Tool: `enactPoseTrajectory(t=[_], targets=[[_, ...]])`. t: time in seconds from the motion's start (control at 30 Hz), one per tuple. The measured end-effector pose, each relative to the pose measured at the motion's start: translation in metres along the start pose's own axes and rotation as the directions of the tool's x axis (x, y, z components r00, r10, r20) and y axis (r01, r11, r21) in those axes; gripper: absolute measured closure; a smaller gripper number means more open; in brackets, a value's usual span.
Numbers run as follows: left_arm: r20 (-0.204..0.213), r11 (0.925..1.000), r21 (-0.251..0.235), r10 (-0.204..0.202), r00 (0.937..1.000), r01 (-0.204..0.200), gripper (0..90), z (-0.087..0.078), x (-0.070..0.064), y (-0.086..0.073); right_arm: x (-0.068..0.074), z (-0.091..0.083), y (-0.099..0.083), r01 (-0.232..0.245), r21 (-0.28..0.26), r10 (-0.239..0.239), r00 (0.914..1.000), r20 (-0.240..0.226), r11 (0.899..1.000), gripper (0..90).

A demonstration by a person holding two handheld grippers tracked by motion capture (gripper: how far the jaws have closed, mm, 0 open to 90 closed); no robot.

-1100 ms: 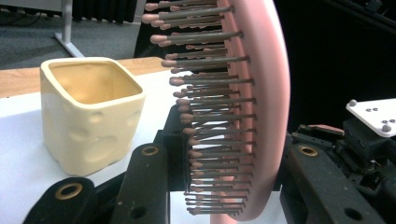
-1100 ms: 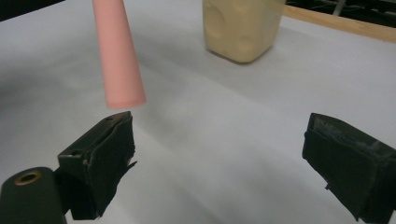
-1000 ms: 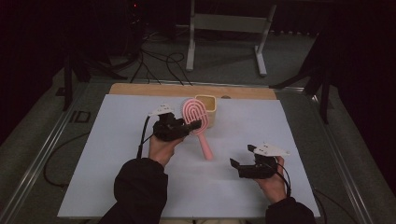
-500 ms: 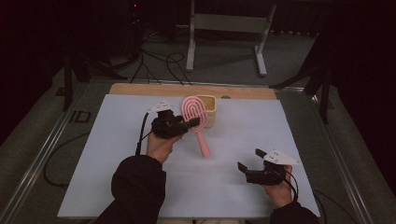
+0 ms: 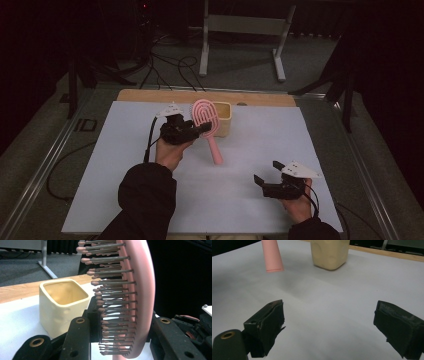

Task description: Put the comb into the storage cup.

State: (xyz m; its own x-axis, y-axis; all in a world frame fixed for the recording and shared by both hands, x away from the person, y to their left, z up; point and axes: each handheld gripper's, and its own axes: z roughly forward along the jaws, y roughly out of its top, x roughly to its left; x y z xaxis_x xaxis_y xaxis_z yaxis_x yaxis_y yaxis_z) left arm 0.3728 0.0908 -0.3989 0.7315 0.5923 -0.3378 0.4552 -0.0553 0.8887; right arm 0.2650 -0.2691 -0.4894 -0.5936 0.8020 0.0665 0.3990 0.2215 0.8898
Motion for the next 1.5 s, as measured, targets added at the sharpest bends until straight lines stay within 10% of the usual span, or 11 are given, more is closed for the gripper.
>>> enactPoseTrajectory(t=[1.5], targets=[[-0.078,0.9992,-0.014,0.036,0.9963,-0.037,64.7,-0.001,0.012,0.025,-0.002,-0.003,0.000,-0.015,-0.008,0.015,0.9999,0.006,1.000,10.8]])
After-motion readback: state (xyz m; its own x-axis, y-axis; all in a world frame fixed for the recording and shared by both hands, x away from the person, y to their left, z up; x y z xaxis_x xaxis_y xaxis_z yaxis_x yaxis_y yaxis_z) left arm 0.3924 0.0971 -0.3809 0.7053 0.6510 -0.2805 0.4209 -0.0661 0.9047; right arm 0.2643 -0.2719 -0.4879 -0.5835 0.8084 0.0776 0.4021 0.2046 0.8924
